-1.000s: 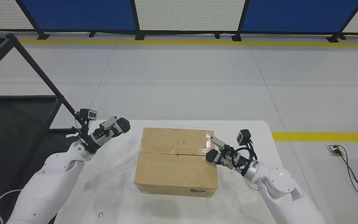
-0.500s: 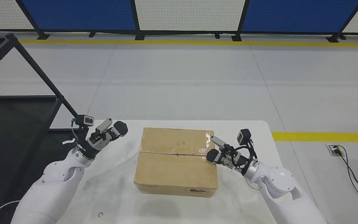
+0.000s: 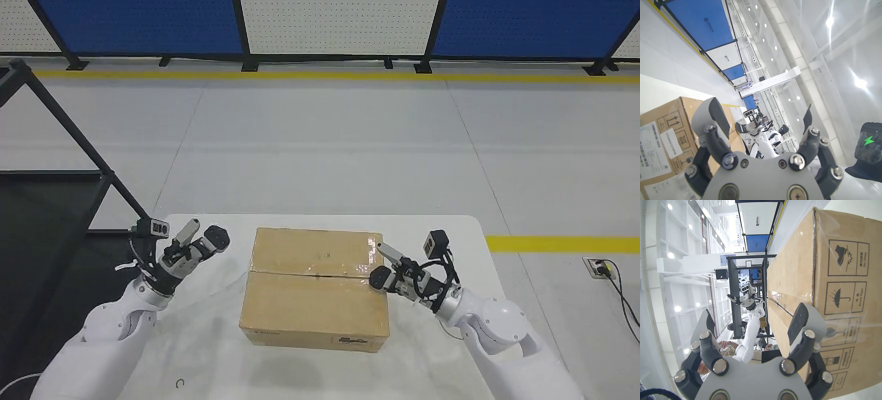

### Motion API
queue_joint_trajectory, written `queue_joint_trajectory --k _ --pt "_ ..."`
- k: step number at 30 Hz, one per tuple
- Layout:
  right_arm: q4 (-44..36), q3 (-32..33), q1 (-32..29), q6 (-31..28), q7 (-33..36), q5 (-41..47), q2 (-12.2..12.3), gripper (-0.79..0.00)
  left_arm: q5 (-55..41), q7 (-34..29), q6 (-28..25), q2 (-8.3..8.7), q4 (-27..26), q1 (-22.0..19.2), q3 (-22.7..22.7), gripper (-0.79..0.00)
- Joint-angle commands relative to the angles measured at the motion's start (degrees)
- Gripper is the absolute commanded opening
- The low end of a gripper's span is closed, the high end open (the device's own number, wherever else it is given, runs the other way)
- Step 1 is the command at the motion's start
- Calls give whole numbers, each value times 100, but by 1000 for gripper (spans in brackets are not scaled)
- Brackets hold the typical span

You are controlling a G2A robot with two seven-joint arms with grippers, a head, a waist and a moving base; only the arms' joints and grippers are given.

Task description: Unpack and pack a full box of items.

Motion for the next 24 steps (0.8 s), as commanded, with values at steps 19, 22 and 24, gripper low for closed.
queue_joint_trajectory --k 19,22,24 --pt "0 0 0 0 0 0 0 0 1803 3265 403 223 -3267 4148 -1696 0" --pt "0 0 0 0 0 0 0 0 1985 3383 649 183 -3328 4259 -1640 0" --pt "0 0 0 0 0 0 0 0 2241 3380 855 162 -3271 4184 -1590 0"
